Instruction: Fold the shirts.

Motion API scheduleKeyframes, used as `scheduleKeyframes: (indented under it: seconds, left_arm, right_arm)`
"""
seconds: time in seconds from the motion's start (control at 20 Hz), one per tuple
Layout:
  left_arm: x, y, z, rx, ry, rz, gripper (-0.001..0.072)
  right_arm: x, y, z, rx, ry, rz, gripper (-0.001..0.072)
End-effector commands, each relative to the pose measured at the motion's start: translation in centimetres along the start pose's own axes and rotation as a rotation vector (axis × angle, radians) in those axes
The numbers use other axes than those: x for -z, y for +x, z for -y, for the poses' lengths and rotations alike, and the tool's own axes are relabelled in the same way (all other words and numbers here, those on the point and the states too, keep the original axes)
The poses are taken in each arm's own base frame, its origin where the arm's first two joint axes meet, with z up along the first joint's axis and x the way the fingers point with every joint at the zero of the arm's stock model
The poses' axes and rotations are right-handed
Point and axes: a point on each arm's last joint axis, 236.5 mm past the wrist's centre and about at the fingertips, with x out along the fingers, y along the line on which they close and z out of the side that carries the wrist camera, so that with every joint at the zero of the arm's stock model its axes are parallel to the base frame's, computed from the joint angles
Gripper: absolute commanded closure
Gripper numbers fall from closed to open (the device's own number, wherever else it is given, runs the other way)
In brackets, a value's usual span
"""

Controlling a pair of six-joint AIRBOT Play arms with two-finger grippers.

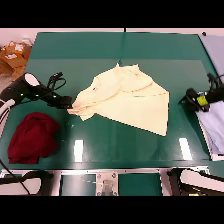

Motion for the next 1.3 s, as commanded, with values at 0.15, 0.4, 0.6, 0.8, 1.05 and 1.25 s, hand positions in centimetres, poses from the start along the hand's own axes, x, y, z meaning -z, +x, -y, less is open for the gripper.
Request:
scheduleKeyframes:
  seconds: [0.15,0.4,0.6,0.8,1.05,1.25]
  left_arm:
    - [0.0,-0.4,0.7,0.051,0.017,-0.001,0.0683]
    - [-0.1,-0.4,0.8,0.057,0.013,0.005,0.0684]
    - [-0.1,-0.5,0.8,0.057,0.013,0.005,0.0684]
    - [-3.3,-5.0,2.3,0.026,0.073,0.080,0.0685]
    - [-10.2,-24.5,9.0,-0.141,0.259,0.547,0.0685]
    - [-7.8,-42.4,17.4,-0.218,0.380,0.980,0.0685]
  right_arm:
    - [10.3,6.9,4.0,-0.010,0.133,-0.149,0.0296]
    - [11.8,10.3,1.8,-0.103,0.110,-0.142,0.0300]
    - [11.6,11.2,-2.4,-0.245,0.029,-0.145,0.0661]
    - [7.3,5.9,-7.0,-0.337,-0.100,-0.058,0.0698]
    - [0.6,-14.8,-17.6,-0.448,-0.356,0.390,0.0698]
    - [3.9,-34.5,-24.4,-0.549,-0.504,0.827,0.0698]
